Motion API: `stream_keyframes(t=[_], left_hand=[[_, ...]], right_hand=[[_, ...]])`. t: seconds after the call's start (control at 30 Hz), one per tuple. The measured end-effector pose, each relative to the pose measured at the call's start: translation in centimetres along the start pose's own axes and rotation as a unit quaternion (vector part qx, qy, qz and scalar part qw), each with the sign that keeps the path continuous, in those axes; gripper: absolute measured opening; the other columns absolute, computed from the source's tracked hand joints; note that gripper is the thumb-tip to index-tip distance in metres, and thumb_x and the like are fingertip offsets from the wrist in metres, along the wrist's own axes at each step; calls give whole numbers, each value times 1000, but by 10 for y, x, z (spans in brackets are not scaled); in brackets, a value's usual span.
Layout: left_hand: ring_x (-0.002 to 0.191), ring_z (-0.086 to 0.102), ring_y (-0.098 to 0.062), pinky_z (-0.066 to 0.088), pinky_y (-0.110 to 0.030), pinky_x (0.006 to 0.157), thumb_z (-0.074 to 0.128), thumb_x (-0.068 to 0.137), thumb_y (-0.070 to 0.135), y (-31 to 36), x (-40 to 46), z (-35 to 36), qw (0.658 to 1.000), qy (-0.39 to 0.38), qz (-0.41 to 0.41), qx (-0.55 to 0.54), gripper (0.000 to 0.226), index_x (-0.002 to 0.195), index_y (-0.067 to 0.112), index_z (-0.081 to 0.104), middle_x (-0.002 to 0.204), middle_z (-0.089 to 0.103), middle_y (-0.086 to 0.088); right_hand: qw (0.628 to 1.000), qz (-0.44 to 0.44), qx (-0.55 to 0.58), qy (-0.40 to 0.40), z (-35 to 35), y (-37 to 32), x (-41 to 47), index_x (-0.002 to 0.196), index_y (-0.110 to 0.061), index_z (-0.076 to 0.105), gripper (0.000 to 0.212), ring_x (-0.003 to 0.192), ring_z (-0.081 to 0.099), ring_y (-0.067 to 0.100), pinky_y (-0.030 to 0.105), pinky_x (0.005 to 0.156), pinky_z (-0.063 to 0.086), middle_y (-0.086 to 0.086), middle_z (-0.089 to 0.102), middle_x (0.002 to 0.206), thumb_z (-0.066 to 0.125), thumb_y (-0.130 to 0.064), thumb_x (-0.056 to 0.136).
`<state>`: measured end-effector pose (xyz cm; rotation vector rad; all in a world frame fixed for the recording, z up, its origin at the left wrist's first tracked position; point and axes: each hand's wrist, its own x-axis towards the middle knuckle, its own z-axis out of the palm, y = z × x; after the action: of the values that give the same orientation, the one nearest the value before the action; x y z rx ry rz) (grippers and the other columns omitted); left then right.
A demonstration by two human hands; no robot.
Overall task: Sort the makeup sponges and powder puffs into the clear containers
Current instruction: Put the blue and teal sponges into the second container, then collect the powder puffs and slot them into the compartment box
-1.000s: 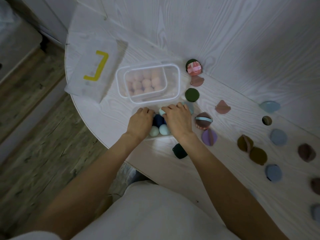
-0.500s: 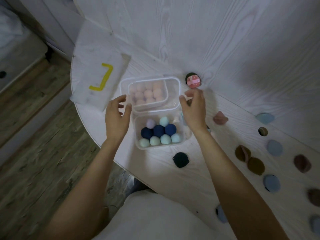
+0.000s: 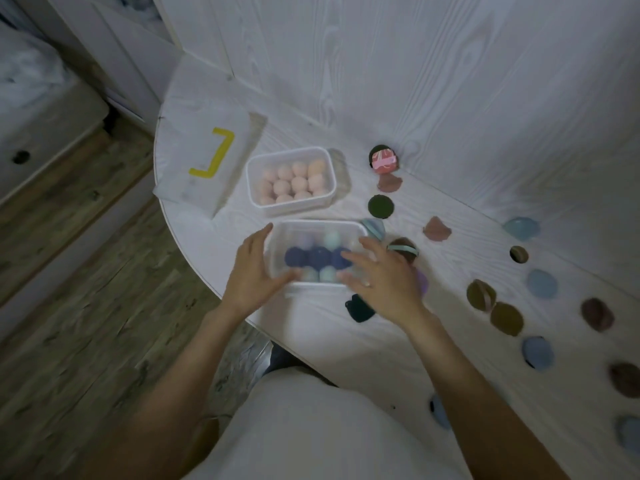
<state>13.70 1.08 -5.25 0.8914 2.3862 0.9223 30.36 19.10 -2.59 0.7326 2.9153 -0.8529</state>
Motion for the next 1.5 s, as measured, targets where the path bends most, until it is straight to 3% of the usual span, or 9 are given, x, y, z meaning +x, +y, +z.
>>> stream_keyframes(t=[0.13, 0.33, 0.53, 0.7, 0.87, 1.07, 1.17, 1.3, 1.5], left_hand=[[137, 28, -20, 32, -37, 109, 78, 71, 43, -1, -7, 27, 997, -6, -59, -49, 104, 149, 14, 15, 153, 22, -4], [139, 25, -21, 27, -38, 111, 76, 72, 42, -4, -6, 30, 996, 0, -68, -57, 102, 149, 13, 16, 154, 22, -5], [117, 44, -9, 41, -20, 90, 83, 64, 41, -1, -14, 31, 964, 3, -130, -234, 108, 148, 20, 18, 140, 42, 1], [100, 57, 0, 44, -15, 75, 81, 52, 53, -1, -18, 25, 958, 19, -120, -261, 79, 119, 34, 44, 113, 55, 20], [104, 54, 5, 48, -12, 77, 74, 78, 18, 18, 1, -5, 950, 79, -20, -303, 51, 122, 25, 50, 121, 54, 14], [107, 55, -6, 46, -20, 90, 65, 86, 22, 16, 74, -41, 925, 165, -61, -338, 40, 125, 21, 53, 123, 57, 6], [115, 53, -16, 46, -37, 96, 61, 84, 43, -7, 97, -42, 928, 116, -134, -328, 42, 124, 37, 50, 129, 52, 6], [110, 59, -21, 53, -28, 76, 56, 89, 39, -7, 115, -35, 885, 64, -175, -426, 40, 127, 37, 45, 127, 55, -3], [132, 36, -6, 29, -31, 111, 47, 89, 57, 1, 142, -45, 904, -12, -71, -421, 63, 143, 30, 30, 149, 34, 9]], right_hand=[[986, -13, -165, 6, 30, -11, -3, 135, -20, 43, 73, 132, 35, 30, 39, 100, 38, 14, 31, 147, 69, -52, 75], [979, -6, -192, 72, 44, -14, 0, 105, -17, 60, 60, 100, 61, 29, 30, 61, 53, 17, 59, 116, 88, -30, 53], [994, -26, -5, 103, 43, 8, -4, 123, -20, 53, 63, 133, 35, 28, 37, 106, 33, 11, 35, 146, 81, -27, 67], [949, 142, 254, 124, 39, -11, 1, 133, -15, 44, 65, 126, 42, 18, 33, 105, 39, 5, 45, 136, 75, -19, 77], [936, 118, 261, 204, 4, -35, 24, 127, -24, 47, 50, 116, 41, 6, 10, 88, 36, -5, 42, 130, 70, -21, 82], [962, 72, 251, 77, -28, -51, 114, 135, -26, 43, 59, 130, 34, 15, 25, 102, 32, 4, 27, 145, 69, -30, 83], [933, 122, 337, 13, -21, -59, 140, 139, -29, 36, 53, 127, 39, 20, 33, 102, 38, 0, 35, 142, 58, -24, 91], [923, 107, 360, 78, -6, -61, 153, 138, -29, 35, 50, 125, 44, 18, 41, 106, 40, -4, 42, 138, 54, -19, 94], [923, 90, 361, 97, -9, -55, 164, 145, -31, 22, 63, 134, 24, 13, 23, 105, 32, -1, 9, 152, 56, -23, 92]])
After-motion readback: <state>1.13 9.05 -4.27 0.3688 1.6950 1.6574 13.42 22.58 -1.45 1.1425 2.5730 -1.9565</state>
